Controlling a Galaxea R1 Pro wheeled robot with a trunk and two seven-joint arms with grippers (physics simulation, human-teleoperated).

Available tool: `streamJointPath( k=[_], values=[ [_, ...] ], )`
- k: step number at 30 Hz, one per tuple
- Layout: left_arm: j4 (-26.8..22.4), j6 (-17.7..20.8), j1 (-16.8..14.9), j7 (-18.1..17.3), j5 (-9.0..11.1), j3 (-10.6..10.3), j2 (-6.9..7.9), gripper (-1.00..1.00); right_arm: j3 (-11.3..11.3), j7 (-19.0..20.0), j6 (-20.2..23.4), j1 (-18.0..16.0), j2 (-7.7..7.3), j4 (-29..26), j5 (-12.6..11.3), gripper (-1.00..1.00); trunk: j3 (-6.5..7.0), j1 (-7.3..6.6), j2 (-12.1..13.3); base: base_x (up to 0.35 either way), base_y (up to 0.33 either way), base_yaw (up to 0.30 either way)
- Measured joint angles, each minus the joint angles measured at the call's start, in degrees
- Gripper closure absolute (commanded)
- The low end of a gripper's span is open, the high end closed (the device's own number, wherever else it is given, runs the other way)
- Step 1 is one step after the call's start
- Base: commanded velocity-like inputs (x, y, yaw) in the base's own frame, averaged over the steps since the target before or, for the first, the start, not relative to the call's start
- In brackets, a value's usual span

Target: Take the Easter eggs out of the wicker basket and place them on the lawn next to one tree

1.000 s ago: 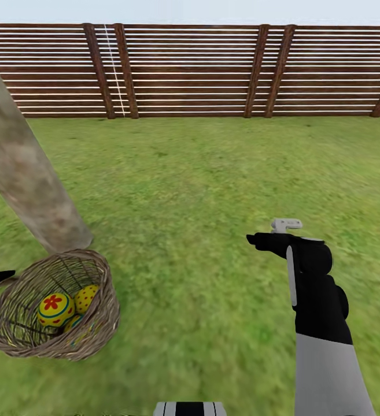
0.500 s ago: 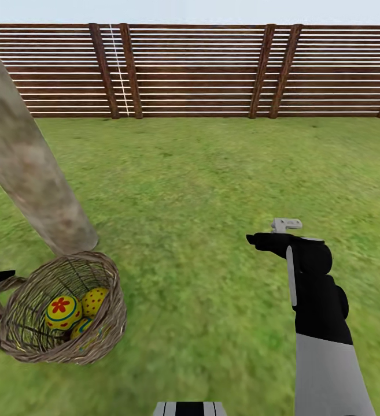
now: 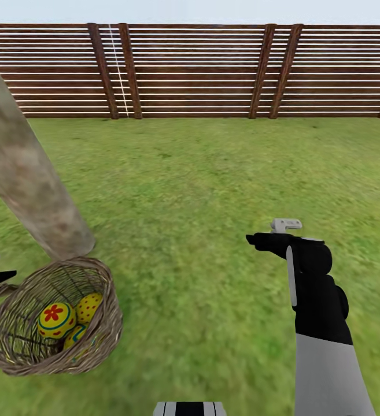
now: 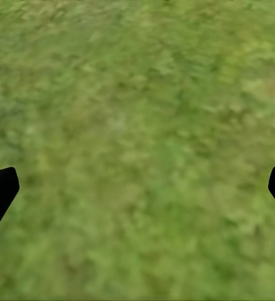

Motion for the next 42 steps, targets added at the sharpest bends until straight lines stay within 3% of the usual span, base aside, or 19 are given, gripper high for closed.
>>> streamJointPath(
  k=[16, 29, 42],
  values=[
    [-0.02, 0.0, 0.04, 0.05, -0.14, -1.79, -0.44, -1.0, 0.67, 0.03, -0.02, 0.11, -0.01, 0.02, 0.06, -1.0, 0.0, 0.01, 0.0, 0.069, -0.038, 0.0],
    [-0.02, 0.0, 0.12, 0.05, -0.13, -2.09, -0.51, -1.0, 0.86, 0.1, -0.01, 0.12, 0.0, 0.0, 0.04, -1.0, 0.0, 0.01, 0.0, 0.006, 0.001, 0.0],
    [0.06, 0.0, 0.14, 0.04, -0.31, -2.09, -0.48, -1.0, 1.98, 0.01, -0.02, 0.12, 0.0, 0.0, 0.06, -1.0, -2.88, 0.35, -0.17, 0.0, 0.0, 0.0]
  ],
)
